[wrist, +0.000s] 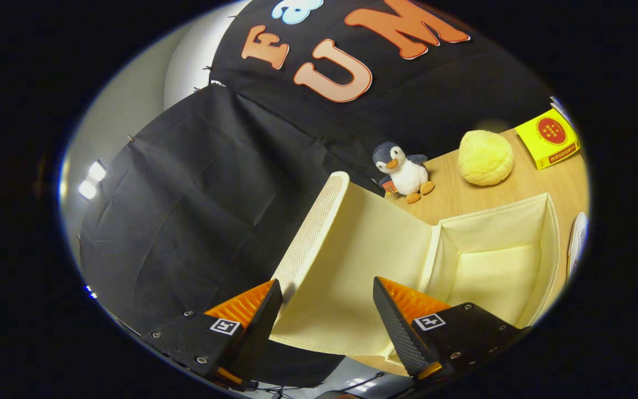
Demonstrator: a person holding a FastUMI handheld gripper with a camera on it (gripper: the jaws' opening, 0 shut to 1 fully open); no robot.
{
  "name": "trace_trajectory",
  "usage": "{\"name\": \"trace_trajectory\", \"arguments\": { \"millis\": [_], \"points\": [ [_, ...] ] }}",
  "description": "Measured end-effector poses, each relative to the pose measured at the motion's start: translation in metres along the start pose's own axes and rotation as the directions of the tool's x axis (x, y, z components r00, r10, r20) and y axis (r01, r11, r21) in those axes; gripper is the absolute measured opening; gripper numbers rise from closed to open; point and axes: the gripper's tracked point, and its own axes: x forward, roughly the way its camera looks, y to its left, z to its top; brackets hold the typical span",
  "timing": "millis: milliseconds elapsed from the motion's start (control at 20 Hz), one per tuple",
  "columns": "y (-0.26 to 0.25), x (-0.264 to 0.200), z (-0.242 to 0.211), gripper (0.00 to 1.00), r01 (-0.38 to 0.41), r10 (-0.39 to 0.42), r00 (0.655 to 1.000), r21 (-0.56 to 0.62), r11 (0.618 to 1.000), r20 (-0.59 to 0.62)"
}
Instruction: Open the storage box then place both shoes into the box .Put the left shoe in first, then the right shoe, with the right side of both shoes facing outward in a uniform manner.
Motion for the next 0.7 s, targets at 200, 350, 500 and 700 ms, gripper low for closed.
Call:
{"name": "trace_trajectory", "arguments": {
  "millis": [200,350,500,700],
  "points": [
    [0.031,0.006,0.007,0.98,-0.031,0.031,1.000,-0.052,0.998,0.004],
    [0.033,0.005,0.008,0.98,-0.014,0.014,1.000,-0.116,0.993,0.003],
    [0.018,0.000,0.007,0.98,0.027,-0.026,1.000,-0.142,0.990,0.004],
    [0.000,-0.014,0.015,0.98,0.061,-0.057,0.998,-0.127,0.990,0.033]
  ]
}}
